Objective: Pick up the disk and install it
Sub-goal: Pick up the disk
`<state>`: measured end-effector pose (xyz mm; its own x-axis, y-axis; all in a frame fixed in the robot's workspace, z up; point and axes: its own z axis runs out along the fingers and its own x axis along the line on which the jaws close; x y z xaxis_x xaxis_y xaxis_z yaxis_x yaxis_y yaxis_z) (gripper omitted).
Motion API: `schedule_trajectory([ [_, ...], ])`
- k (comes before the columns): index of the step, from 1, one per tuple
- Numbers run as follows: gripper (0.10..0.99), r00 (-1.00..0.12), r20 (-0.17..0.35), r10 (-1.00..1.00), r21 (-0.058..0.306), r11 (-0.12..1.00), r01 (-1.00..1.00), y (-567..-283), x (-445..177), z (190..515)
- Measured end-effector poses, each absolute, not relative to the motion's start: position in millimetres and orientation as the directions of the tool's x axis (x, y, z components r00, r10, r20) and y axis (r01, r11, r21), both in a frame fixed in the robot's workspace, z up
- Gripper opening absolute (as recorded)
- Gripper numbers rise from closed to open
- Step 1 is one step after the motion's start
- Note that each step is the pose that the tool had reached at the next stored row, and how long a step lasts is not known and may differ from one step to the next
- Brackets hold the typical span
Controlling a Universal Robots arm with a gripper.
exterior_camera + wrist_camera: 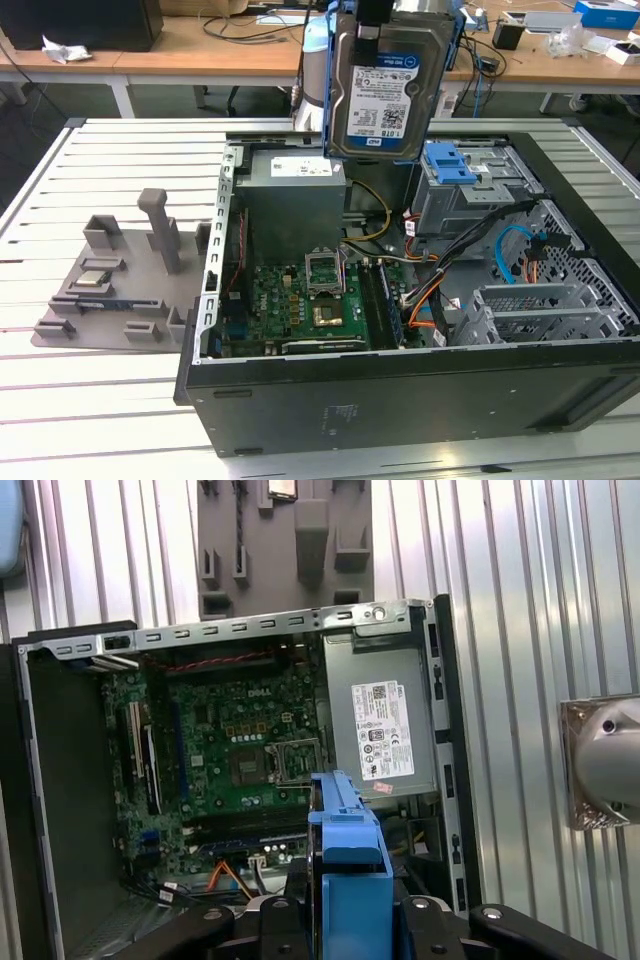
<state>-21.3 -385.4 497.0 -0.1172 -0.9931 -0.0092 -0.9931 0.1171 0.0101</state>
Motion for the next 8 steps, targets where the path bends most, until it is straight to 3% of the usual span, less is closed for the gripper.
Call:
schedule_trajectory([
  [8,0.369,-0.117,-0.009,-0.993,0.01,0.117,-0.993,-396.0,-21.2,497.0],
])
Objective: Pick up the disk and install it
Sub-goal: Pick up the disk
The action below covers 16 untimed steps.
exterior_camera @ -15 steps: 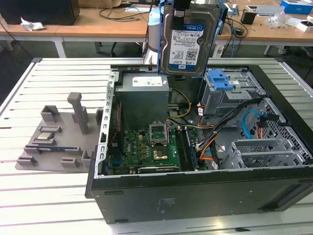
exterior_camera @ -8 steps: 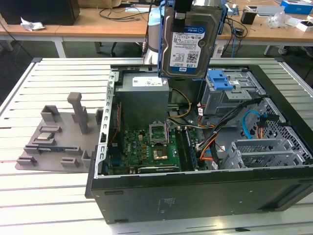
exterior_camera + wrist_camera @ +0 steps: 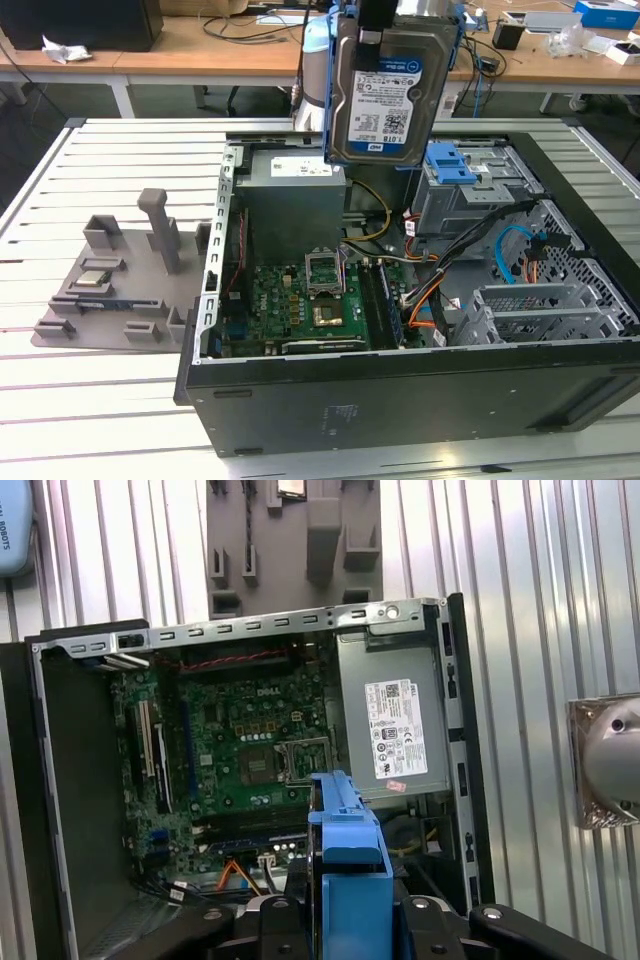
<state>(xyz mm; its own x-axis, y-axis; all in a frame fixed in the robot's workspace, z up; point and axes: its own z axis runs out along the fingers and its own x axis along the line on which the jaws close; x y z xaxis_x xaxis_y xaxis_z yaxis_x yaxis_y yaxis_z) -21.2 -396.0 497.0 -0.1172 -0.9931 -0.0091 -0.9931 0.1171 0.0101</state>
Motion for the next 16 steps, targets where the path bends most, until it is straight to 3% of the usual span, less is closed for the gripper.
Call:
schedule_trajectory([
  [16,0.369,-0.117,-0.009,-0.993,0.01,0.117,-0.993,-410.2,-21.3,496.9],
])
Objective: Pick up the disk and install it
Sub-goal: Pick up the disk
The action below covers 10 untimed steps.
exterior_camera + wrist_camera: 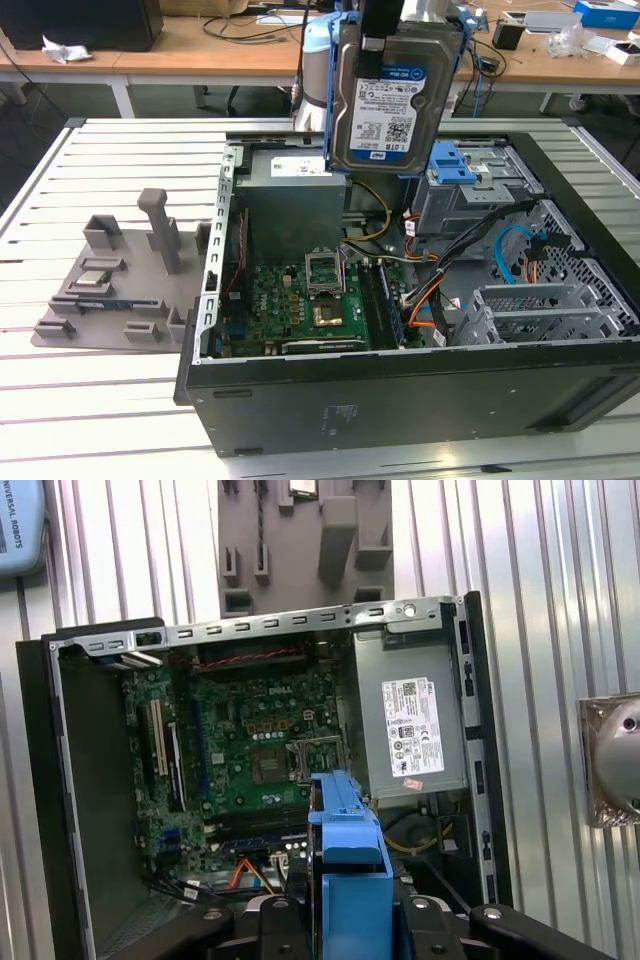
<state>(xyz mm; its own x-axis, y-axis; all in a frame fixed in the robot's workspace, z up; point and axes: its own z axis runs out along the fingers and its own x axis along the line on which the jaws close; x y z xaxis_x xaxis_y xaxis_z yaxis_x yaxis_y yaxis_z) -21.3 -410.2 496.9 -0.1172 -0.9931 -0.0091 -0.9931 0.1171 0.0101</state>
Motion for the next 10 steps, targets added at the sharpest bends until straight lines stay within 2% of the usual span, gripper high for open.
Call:
schedule_trajectory([
  [10,0.369,-0.117,-0.009,-0.993,0.01,0.117,-0.993,-421.4,-21.2,496.8],
])
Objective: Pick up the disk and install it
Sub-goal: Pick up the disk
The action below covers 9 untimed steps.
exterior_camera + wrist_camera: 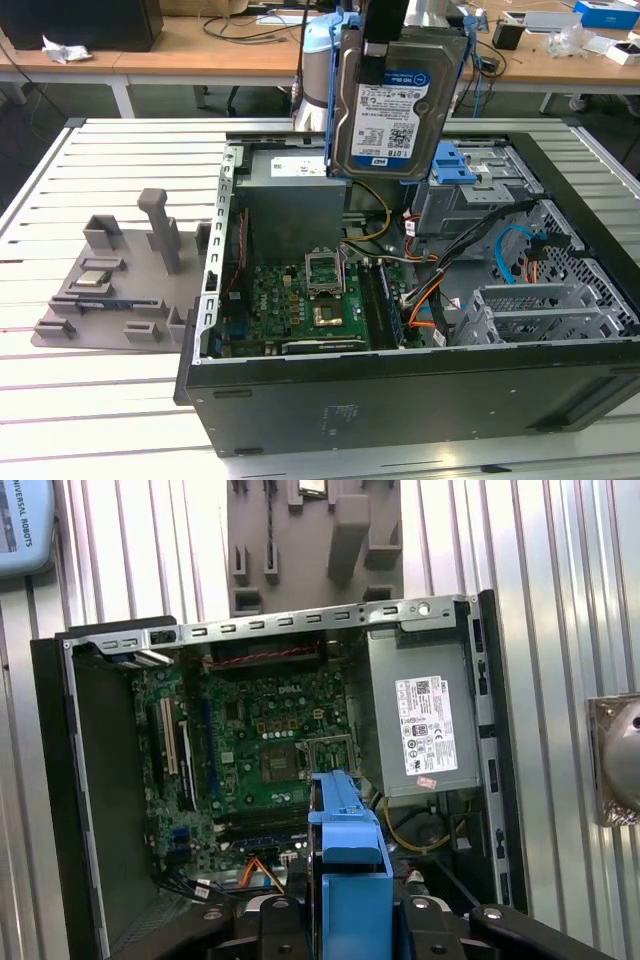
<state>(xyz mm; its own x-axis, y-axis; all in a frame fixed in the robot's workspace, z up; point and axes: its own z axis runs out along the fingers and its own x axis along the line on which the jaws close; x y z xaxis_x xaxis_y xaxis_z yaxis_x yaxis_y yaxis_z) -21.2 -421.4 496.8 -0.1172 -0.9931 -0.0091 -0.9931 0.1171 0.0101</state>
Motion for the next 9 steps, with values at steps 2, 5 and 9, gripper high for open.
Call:
schedule_trajectory([
  [2,0.369,-0.117,-0.009,-0.993,0.01,0.117,-0.993,-423.6,-21.2,496.8],
  [5,0.369,-0.117,-0.009,-0.993,0.01,0.117,-0.993,-426.4,-21.2,496.8],
  [9,0.369,-0.117,-0.009,-0.993,0.01,0.117,-0.993,-430.8,-21.3,496.7],
])
